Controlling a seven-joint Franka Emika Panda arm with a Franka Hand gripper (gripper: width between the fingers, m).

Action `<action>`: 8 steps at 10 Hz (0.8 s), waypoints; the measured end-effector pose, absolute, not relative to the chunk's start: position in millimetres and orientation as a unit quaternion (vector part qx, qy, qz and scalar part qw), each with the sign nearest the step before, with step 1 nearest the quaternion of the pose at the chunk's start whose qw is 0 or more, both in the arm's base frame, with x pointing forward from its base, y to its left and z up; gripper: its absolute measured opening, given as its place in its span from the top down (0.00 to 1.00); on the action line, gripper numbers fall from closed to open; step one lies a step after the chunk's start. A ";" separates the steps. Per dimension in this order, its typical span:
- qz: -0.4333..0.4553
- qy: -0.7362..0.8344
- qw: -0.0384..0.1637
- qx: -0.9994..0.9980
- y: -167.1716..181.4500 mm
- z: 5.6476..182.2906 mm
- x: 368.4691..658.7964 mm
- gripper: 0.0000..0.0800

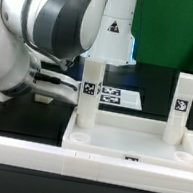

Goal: Assemble desk

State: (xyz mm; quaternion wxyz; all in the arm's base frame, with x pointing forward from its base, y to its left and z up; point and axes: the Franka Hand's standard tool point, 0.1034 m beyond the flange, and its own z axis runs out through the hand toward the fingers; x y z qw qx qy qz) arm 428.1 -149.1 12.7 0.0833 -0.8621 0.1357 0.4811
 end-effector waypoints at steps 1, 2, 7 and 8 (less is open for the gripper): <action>0.484 0.137 0.084 -0.860 -149.0 11.5 425.2 0.19; 0.487 0.140 0.084 -0.858 -148.5 10.2 421.4 0.19; 0.490 0.141 0.083 -0.856 -147.2 9.2 418.3 0.35; 0.490 0.141 0.083 -0.856 -147.2 9.2 418.3 0.52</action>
Offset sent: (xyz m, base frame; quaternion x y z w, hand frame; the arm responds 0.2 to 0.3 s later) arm -0.0109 0.0103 -0.0011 0.0093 0.0023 0.0203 0.9997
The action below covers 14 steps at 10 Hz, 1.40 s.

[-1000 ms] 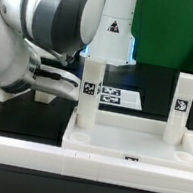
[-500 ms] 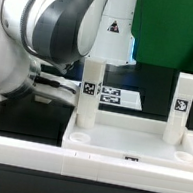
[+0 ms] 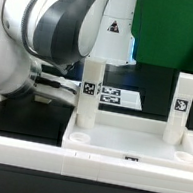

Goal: Assemble desk

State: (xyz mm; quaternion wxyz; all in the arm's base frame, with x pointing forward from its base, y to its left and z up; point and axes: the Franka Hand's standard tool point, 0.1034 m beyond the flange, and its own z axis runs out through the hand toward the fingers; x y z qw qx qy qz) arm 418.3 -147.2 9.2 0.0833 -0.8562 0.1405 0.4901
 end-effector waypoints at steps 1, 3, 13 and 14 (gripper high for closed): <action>0.490 0.140 0.083 -0.856 -147.1 9.2 418.2 0.64; 0.490 0.141 0.084 -0.856 -147.7 9.2 418.0 0.64; 0.447 0.123 0.086 -0.882 -171.5 57.4 478.5 0.64; 0.445 0.120 0.089 -0.883 -173.4 56.8 479.1 0.64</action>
Offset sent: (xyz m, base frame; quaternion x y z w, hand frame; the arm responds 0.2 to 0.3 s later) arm -0.0031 -0.0020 -0.0028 0.0046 0.0010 -0.0064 1.0000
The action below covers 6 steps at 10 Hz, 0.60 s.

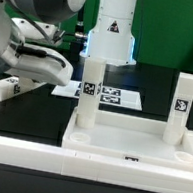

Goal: Assemble desk

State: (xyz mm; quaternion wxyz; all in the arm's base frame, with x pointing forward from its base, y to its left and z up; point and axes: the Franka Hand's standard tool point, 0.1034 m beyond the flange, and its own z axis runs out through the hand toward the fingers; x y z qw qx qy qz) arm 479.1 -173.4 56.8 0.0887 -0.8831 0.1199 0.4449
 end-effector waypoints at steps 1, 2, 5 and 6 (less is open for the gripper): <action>0.415 0.115 0.083 -0.898 -173.3 68.2 497.2 0.64; 0.362 0.111 0.076 -0.922 -171.5 87.1 516.1 0.64; 0.287 0.111 0.046 -0.951 -159.5 114.0 539.4 0.64; 0.243 0.111 0.043 -0.963 -160.5 111.4 538.6 0.64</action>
Offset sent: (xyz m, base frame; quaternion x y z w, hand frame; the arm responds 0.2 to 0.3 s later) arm 0.0236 0.0151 0.0537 -0.0194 0.0382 0.0410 0.9982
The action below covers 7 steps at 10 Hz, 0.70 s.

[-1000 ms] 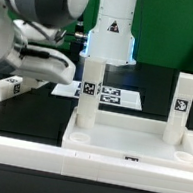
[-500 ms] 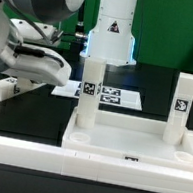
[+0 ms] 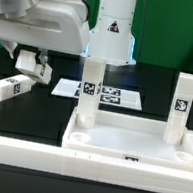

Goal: Assemble desk

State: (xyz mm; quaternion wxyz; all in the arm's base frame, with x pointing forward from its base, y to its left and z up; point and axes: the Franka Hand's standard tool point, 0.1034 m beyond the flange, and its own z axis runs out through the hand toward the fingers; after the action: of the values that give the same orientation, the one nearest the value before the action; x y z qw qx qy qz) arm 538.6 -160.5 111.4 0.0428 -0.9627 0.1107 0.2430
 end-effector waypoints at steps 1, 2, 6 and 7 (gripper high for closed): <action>0.214 0.114 0.038 -0.969 -163.9 110.9 539.8 0.64; 0.168 0.113 0.027 -0.979 -166.1 111.1 546.9 0.64; 0.045 0.106 0.006 -0.993 -135.0 147.5 584.5 0.64; -0.001 0.101 -0.004 -0.995 -126.6 154.4 594.9 0.64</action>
Offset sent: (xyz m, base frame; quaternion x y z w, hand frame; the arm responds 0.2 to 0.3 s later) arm 0.0363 0.0255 0.0451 0.0108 0.1658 -0.0109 0.9860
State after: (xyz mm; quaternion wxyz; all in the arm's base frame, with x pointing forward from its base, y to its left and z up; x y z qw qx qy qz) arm 594.9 -126.6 154.4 -0.0037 -0.9949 0.1010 -0.0006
